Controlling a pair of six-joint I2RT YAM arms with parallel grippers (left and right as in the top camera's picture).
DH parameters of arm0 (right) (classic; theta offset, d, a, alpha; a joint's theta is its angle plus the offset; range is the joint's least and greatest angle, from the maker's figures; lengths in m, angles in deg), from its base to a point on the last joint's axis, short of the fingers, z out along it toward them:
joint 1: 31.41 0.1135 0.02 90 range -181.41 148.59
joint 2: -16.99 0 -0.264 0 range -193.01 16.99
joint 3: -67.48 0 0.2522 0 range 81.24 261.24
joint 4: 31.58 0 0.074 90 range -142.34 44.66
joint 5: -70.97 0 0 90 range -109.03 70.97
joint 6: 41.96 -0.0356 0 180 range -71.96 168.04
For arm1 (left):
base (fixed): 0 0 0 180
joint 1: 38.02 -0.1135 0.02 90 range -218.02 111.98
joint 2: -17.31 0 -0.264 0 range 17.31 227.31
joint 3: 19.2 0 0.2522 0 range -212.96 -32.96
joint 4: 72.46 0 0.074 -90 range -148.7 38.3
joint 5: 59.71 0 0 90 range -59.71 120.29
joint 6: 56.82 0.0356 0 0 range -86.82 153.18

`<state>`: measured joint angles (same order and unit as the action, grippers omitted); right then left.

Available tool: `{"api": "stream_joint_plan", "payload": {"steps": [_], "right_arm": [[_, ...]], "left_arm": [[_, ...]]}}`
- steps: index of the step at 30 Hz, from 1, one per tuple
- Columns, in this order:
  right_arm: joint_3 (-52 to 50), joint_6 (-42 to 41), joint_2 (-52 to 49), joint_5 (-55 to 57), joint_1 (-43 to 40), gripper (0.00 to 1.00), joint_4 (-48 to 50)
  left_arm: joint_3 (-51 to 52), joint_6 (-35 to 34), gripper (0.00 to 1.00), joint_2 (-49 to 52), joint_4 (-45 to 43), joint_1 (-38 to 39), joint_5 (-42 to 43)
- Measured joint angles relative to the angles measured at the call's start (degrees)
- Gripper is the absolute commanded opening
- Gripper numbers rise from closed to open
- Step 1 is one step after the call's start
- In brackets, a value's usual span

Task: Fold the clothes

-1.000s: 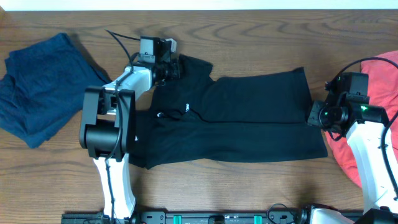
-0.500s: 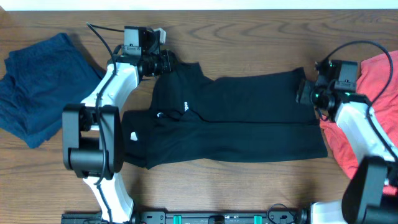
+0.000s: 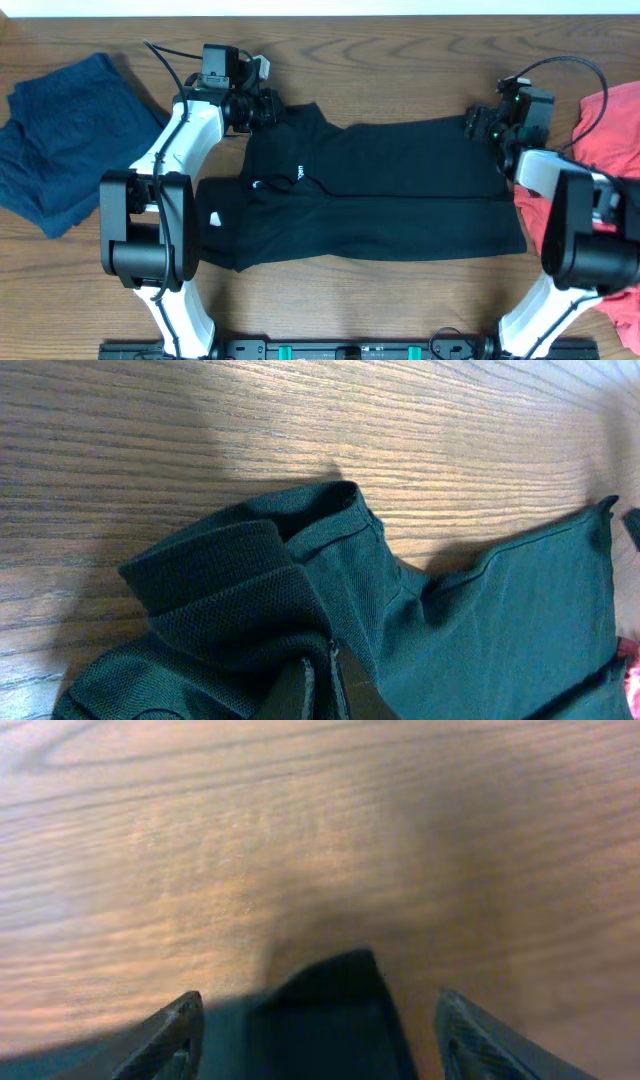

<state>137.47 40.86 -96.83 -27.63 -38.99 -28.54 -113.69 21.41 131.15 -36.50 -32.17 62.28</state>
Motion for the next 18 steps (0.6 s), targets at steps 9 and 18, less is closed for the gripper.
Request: {"api": "stream_joint_plan", "payload": {"steps": [9,18], "right_arm": [[2.8,0.6,-5.9,0.0,0.2,0.52,4.9],[3.7,0.2,-6.1,-1.0,0.5,0.01,1.4]], "left_arm": [[0.0,0.0,0.06,0.0,0.6,0.0,0.0],[0.0,0.0,0.06,0.0,1.9,0.0,0.0]]}}
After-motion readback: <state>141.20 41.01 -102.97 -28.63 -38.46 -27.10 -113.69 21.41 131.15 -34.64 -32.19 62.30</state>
